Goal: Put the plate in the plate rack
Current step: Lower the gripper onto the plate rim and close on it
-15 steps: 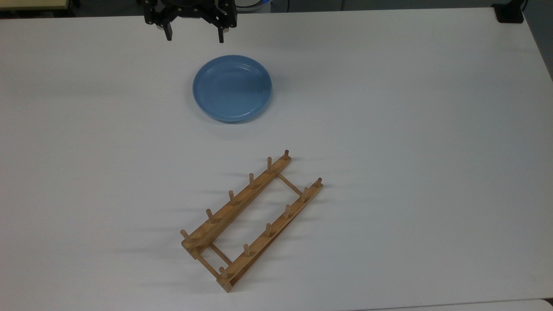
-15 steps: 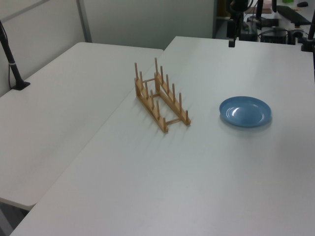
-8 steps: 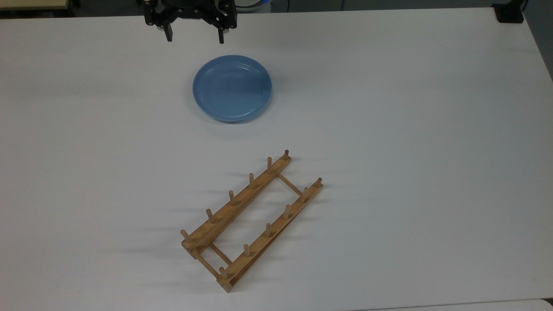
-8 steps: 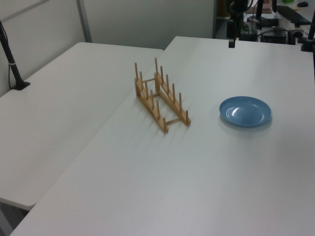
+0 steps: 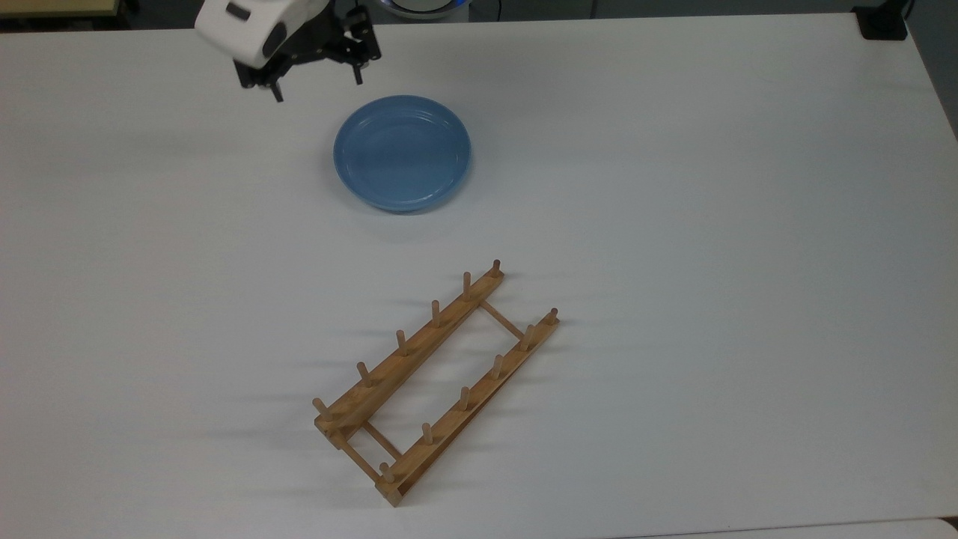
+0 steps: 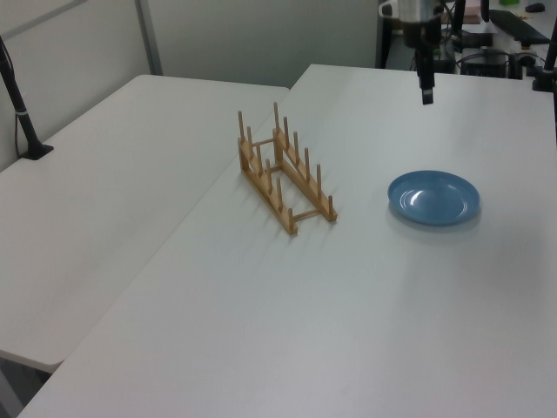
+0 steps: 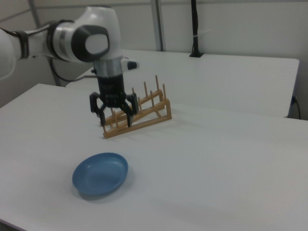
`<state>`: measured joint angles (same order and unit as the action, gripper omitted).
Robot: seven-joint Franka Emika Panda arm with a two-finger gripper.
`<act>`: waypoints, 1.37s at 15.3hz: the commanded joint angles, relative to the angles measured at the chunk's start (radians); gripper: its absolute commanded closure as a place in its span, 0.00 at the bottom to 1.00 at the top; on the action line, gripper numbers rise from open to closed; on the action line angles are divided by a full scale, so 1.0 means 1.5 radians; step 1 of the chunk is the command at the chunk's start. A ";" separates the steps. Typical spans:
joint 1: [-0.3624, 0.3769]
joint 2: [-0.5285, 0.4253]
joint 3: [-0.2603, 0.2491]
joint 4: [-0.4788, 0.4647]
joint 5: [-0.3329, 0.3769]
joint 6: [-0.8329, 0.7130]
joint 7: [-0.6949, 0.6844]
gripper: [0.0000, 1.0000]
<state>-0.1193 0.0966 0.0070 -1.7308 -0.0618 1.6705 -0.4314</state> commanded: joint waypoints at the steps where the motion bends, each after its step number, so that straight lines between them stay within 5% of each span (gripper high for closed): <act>1: 0.001 0.006 -0.002 -0.094 -0.056 0.094 -0.045 0.20; 4: 0.000 0.018 -0.002 -0.173 -0.081 0.205 -0.045 0.22; 10: 0.008 0.090 -0.001 -0.173 -0.086 0.248 -0.028 0.58; 14: 0.012 0.110 0.001 -0.170 -0.086 0.260 -0.005 0.61; 18: 0.015 0.109 0.001 -0.165 -0.085 0.257 0.000 0.93; 21: 0.016 0.109 0.001 -0.159 -0.084 0.252 0.013 1.00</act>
<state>-0.1073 0.2661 0.0140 -1.9703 -0.1754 2.0369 -0.4561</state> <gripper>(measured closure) 0.938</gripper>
